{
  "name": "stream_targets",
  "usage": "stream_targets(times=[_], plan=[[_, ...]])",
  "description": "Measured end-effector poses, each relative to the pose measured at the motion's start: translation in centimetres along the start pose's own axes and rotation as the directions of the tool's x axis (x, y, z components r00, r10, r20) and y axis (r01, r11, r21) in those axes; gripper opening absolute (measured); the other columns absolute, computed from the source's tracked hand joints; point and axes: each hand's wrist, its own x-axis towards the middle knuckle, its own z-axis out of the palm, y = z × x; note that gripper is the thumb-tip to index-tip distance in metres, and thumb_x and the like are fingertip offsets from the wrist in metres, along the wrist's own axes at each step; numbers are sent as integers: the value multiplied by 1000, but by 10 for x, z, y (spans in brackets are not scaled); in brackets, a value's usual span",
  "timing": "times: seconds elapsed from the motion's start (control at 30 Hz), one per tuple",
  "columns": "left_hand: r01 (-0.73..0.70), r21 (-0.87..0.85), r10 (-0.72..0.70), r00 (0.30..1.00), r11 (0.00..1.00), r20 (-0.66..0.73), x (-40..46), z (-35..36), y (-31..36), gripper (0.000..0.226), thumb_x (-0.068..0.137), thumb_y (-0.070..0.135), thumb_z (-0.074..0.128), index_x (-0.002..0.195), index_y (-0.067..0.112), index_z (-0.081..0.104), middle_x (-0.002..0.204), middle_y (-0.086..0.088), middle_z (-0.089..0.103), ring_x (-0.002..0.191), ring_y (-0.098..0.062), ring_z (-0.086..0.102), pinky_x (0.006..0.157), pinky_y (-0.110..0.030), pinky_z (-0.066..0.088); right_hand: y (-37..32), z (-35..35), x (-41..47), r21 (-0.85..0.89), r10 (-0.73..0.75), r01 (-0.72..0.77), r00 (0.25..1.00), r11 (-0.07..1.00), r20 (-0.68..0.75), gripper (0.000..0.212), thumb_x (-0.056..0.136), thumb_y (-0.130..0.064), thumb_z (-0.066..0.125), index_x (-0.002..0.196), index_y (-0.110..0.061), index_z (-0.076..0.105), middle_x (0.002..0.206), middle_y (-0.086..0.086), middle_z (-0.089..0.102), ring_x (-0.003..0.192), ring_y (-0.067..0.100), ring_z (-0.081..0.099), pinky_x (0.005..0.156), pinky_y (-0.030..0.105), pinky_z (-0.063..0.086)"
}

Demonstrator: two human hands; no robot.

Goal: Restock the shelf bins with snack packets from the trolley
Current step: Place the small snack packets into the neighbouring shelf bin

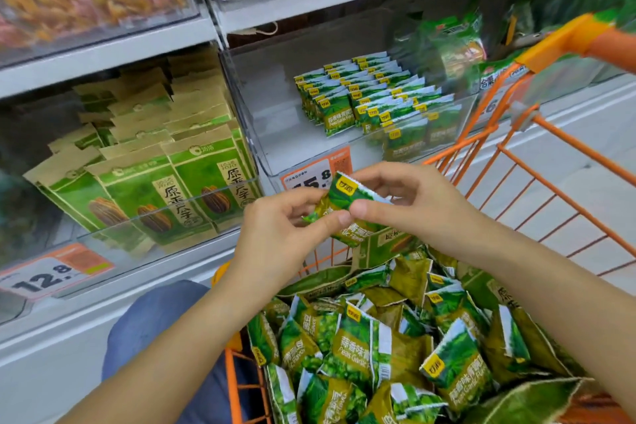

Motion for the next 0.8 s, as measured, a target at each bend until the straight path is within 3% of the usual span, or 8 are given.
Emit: stream_targets(times=[0.27,0.33,0.4,0.5,0.57,0.63,0.7,0.8], plan=[[138,-275,-107,987,952,124,15,6,17,21,68,30,70,85,18,72,75,-1,75,70,-8,70,65,-23,57,5,-4,5,126,-72,113,955,986,-289,9,84,-19,68,77,-20,74,71,-1,70,67,10,60,62,24,47],[67,-131,-41,980,989,192,24,5,22,27,71,33,78,90,15,73,81,0,75,73,-6,69,72,-22,55,5,-9,4,29,-115,131,941,991,-317,10,86,-19,67,80,-23,73,76,-7,71,70,3,62,64,20,48],[-64,60,48,968,996,247,34,6,32,26,75,31,81,94,17,72,81,6,73,64,4,60,64,-11,44,4,-12,4,-27,-127,126,926,992,-357,6,87,-27,67,88,-29,72,84,-13,71,79,1,64,67,18,50],[-140,76,134,988,987,81,65,2,44,21,76,27,79,92,18,69,81,4,72,67,-14,61,64,-25,46,4,-21,6,-64,-131,114,859,991,-495,28,86,-40,60,115,-36,59,111,-14,63,99,0,60,76,15,48],[-86,29,89,992,996,-94,99,2,38,19,78,22,77,87,21,60,79,2,70,72,-20,63,72,-33,50,5,-29,7,-173,-181,102,823,980,-539,42,88,-40,55,128,-36,45,121,-14,55,101,2,57,76,15,48],[-5,67,17,983,998,-181,136,9,24,27,78,18,78,84,24,52,81,1,67,80,-20,65,81,-38,54,9,-34,8,-342,-255,76,816,937,-519,48,90,-37,53,136,-33,38,124,-12,51,98,7,57,77,28,53],[125,187,-89,978,974,-191,166,21,9,29,77,21,78,96,19,56,95,-5,68,94,-24,65,86,-33,51,15,-35,9,-508,-288,24,846,861,-448,53,91,-34,52,141,-30,34,127,-10,50,95,12,56,74,44,52],[262,429,-221,965,865,-143,201,35,-14,39,79,26,77,111,10,63,111,-8,67,105,-24,63,81,-26,47,23,-35,7,-700,-266,-12,920,714,-287,57,94,-30,52,146,-30,28,129,-9,52,92,15,60,68,39,49]])
